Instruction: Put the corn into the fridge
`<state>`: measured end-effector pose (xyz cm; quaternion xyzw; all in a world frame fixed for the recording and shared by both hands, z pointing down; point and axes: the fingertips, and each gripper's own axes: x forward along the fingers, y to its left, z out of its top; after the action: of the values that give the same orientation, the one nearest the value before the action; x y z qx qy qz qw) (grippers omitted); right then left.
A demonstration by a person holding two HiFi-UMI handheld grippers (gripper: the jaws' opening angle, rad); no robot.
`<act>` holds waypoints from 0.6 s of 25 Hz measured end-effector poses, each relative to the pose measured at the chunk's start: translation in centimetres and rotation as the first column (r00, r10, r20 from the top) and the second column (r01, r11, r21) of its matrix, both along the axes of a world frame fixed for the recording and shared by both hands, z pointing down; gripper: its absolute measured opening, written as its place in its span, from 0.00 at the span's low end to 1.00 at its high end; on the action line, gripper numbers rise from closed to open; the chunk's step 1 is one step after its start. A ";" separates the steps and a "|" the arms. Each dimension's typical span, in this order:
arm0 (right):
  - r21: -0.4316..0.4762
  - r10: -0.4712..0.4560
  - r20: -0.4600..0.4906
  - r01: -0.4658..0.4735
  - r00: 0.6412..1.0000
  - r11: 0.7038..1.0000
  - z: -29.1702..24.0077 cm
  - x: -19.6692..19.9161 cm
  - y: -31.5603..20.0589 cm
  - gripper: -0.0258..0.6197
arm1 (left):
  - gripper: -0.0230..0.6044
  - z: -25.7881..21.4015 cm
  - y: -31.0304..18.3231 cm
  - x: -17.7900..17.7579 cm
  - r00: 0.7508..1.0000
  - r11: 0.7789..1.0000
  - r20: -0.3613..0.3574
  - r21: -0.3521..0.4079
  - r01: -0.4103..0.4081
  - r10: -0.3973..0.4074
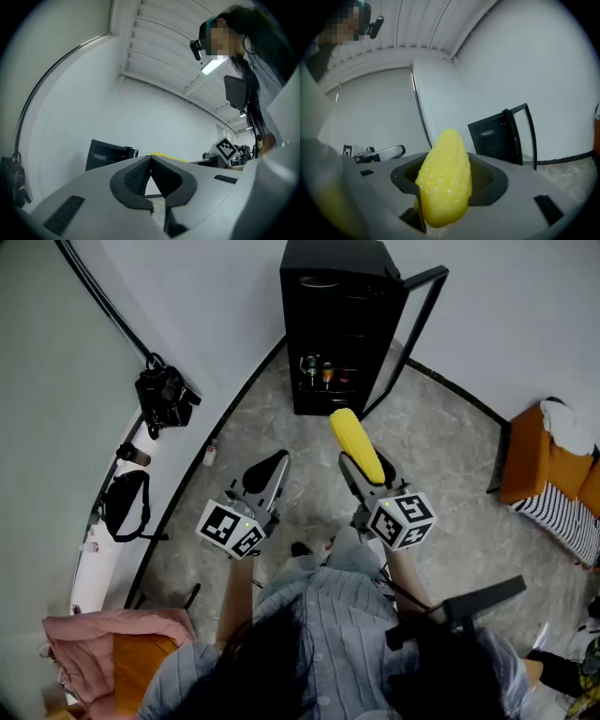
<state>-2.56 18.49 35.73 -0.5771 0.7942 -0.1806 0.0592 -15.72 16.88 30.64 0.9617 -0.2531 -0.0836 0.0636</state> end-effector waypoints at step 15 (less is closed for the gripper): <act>-0.059 -0.120 -0.020 0.119 0.993 0.991 0.8 7.6 2.7 0.42 | 0.05 3.5 3.6 10.6 0.998 0.989 0.039 -0.130 0.063 -0.058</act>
<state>4.99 21.23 36.51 -0.5320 0.8225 -0.1998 0.0222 -5.16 20.51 34.15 0.9486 -0.2881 -0.0519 0.1199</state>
